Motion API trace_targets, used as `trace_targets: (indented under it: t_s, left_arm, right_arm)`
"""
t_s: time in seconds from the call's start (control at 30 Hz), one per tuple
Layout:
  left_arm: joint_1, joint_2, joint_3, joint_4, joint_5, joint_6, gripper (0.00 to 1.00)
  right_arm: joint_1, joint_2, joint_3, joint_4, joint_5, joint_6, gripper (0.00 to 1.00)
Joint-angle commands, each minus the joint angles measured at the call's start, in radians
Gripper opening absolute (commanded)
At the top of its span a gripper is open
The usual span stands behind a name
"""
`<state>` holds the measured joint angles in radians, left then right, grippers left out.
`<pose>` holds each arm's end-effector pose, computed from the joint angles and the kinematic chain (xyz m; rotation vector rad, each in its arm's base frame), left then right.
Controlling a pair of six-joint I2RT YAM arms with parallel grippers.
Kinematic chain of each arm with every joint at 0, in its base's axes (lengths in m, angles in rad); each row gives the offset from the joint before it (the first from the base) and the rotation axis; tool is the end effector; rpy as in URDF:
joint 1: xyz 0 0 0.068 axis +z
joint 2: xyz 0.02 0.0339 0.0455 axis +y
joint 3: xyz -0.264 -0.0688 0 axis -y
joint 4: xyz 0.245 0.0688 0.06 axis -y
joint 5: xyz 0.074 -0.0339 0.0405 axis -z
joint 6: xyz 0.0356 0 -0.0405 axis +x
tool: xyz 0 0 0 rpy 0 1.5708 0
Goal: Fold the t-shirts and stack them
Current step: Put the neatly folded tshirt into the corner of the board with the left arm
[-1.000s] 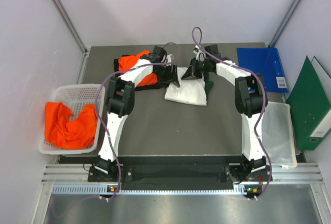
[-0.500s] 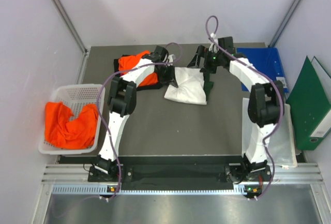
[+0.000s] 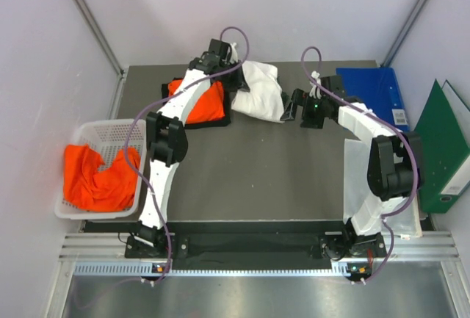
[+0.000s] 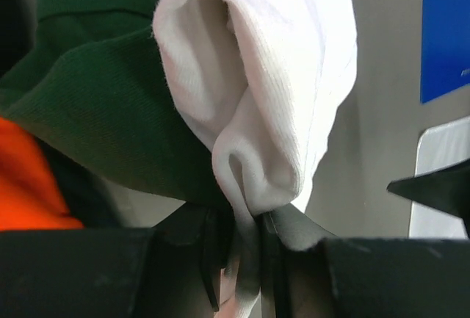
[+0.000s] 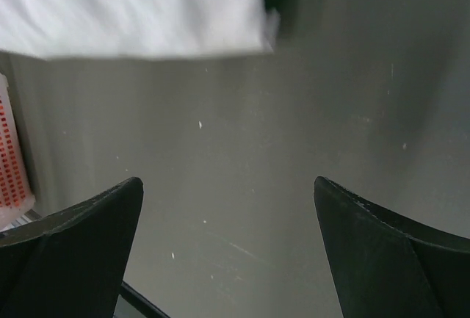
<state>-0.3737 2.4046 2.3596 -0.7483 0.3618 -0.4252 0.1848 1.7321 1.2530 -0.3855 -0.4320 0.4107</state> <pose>0.4965 -0.2082 0.2634 0.1200 2.4462 -0.8006 0.3673 0.0838 0.2335 0.0802 2.4844 0.7876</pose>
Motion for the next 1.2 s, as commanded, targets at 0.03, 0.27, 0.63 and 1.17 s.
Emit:
trace_targets:
  t_s: [0.03,0.27,0.63,1.17]
  left_arm:
    - [0.14,-0.127,0.098,-0.009,-0.017,0.0,0.0]
    - [0.318,-0.162,0.044,-0.111,0.0,0.069,0.0]
    - [0.404,-0.153,-0.054,-0.195,0.111,0.126,0.0]
    - [0.435,-0.246,-0.293,-0.266,0.014,0.195,0.0]
  right_arm:
    - [-0.007,-0.089,-0.052,0.069,-0.004,-0.004,1.0]
    - [-0.008,-0.036,-0.04,0.079,-0.027,-0.003,1.0]
    - [-0.004,0.023,-0.02,0.103,-0.036,0.025,1.0]
    - [-0.001,0.066,-0.01,0.097,-0.044,0.03,1.0]
